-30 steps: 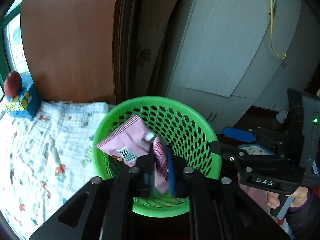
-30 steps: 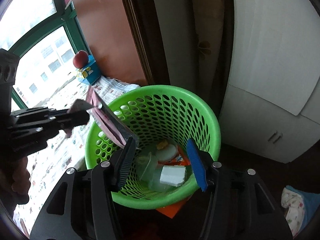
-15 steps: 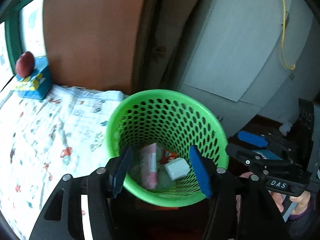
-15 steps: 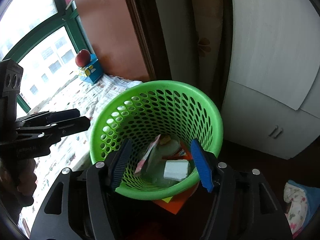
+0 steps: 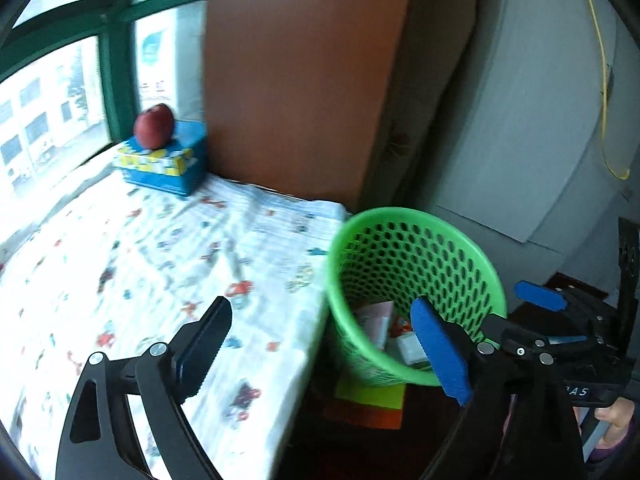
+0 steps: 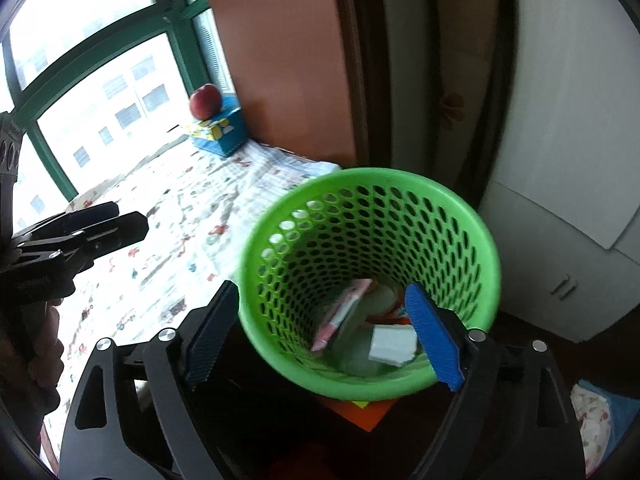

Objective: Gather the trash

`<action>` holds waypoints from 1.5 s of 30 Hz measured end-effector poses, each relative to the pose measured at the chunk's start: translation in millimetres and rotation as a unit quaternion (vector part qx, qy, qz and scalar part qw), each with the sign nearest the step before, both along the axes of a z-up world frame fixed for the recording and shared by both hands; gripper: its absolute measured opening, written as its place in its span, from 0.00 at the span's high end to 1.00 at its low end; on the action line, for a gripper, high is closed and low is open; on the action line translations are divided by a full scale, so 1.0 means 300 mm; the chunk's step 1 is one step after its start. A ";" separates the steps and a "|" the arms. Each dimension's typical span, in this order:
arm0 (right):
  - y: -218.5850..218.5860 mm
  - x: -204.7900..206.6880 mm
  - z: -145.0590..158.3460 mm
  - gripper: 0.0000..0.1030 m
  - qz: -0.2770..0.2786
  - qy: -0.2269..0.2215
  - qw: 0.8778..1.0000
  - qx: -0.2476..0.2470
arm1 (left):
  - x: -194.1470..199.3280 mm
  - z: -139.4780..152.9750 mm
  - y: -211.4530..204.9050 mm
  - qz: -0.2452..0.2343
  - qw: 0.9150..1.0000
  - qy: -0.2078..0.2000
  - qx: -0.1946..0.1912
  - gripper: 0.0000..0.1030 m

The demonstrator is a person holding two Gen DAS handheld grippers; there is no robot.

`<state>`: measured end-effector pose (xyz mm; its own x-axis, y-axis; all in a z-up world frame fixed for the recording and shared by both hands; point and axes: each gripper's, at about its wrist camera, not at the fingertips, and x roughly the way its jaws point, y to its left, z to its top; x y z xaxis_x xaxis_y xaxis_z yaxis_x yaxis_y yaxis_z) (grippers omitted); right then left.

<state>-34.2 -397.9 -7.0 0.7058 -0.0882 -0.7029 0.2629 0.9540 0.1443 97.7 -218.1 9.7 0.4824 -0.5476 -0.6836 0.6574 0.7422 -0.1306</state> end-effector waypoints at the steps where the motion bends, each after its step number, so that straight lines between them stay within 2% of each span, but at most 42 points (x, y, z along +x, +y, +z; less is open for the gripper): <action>1: 0.015 0.006 0.004 0.15 0.003 -0.001 1.000 -0.001 | 0.001 0.002 0.023 0.010 1.000 -0.003 0.000 0.13; 9: 0.127 0.041 0.032 0.09 0.021 -0.011 1.000 -0.010 | -0.007 0.004 0.198 0.074 0.997 -0.008 0.005 0.10; 12: 0.168 0.050 0.041 0.09 0.024 -0.016 0.999 -0.014 | -0.008 -0.006 0.268 0.096 0.995 0.001 0.005 0.10; 23: 0.263 0.056 0.064 0.06 0.045 -0.035 0.998 -0.013 | -0.046 -0.013 0.454 0.171 0.985 -0.013 0.014 0.08; 34: 0.318 0.070 0.068 0.06 0.064 -0.040 0.997 -0.017 | -0.066 -0.024 0.551 0.207 0.978 -0.003 0.007 0.08; 45: 0.336 0.075 0.068 0.06 0.071 -0.044 0.996 -0.017 | -0.080 -0.006 0.566 0.219 0.975 -0.018 0.014 0.08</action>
<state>-11.6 -297.0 13.4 0.7711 -0.0063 -0.6366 0.1132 0.9854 0.1274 73.8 -48.2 8.0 0.6903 -0.2654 -0.6731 0.2800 0.9558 -0.0897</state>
